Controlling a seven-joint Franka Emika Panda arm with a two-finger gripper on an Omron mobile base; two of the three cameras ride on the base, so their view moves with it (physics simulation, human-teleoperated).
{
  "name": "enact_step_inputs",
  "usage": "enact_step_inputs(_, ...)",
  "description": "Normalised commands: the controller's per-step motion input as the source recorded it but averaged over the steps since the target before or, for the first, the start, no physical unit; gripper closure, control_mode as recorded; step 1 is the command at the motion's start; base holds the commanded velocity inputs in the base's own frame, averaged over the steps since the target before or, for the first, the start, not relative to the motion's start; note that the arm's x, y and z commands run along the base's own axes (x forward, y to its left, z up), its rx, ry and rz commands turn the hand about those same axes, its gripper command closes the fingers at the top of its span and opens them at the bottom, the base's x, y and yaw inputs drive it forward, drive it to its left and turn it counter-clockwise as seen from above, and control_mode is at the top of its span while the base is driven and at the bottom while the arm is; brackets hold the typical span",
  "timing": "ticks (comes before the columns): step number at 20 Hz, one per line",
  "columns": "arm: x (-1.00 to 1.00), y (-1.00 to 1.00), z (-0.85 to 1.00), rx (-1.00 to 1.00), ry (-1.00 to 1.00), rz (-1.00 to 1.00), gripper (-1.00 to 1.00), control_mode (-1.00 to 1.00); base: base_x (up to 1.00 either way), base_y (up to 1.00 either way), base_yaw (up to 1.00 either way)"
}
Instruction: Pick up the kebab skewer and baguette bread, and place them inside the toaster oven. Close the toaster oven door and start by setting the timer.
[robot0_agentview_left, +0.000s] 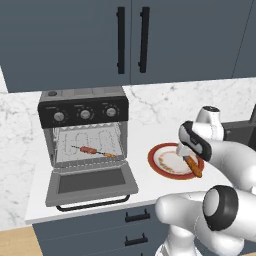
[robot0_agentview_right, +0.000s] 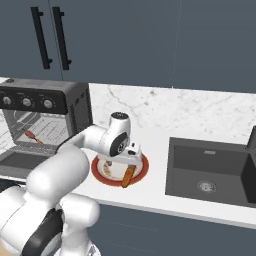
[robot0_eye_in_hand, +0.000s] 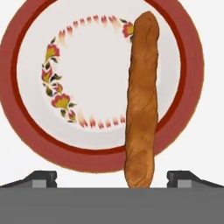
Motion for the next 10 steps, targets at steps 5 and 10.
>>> enact_step_inputs(5, 0.33, -0.19, -0.2, 0.0, 0.03, 0.0, -1.0, -1.0, 0.0, 0.0, 0.0)
enact_step_inputs(10, 0.25, -0.02, -0.31, 0.0, 0.07, 0.0, -1.0, -1.0, 0.0, 0.0, 0.0)
